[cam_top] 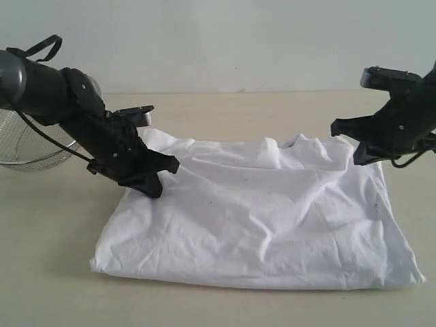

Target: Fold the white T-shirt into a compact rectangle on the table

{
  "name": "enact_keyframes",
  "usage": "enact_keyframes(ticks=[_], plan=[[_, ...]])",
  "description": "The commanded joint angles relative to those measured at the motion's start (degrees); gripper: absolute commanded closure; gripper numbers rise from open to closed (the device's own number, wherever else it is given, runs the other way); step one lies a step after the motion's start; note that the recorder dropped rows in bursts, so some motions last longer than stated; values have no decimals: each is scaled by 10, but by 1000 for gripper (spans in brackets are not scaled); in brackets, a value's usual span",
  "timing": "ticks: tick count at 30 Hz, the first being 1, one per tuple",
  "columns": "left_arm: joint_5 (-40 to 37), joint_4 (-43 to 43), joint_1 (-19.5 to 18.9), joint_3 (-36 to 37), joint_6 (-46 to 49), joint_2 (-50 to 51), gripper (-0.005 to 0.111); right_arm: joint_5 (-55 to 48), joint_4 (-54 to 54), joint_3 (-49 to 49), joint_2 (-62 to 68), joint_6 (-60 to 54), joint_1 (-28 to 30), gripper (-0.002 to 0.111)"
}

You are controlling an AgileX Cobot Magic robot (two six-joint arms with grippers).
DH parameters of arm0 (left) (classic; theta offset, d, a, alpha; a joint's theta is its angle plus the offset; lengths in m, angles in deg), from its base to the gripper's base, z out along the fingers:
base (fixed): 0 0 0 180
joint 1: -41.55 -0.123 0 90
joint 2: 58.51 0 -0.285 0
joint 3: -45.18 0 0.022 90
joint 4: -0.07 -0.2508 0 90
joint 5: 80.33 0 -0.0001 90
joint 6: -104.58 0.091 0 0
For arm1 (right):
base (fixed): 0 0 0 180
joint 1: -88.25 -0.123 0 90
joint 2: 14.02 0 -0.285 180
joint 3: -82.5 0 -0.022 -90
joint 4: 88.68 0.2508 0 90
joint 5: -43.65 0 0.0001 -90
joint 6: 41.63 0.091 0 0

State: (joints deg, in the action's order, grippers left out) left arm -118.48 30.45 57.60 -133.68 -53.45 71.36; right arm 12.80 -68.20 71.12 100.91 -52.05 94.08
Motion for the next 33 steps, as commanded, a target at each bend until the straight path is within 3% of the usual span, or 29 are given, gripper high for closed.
enact_keyframes(ticks=[1,11,18,33], plan=[[6,-17,-5,7,-6,-2,102,-7,10,58,58,0,-3,108],[9,-15,-5,7,-6,-2,102,0,-14,77,134,13,-1,108],[11,-15,-5,7,-6,-2,102,-5,-85,79,135,71,22,108],[11,-11,-5,7,-6,-3,102,-28,-71,81,103,65,33,108]])
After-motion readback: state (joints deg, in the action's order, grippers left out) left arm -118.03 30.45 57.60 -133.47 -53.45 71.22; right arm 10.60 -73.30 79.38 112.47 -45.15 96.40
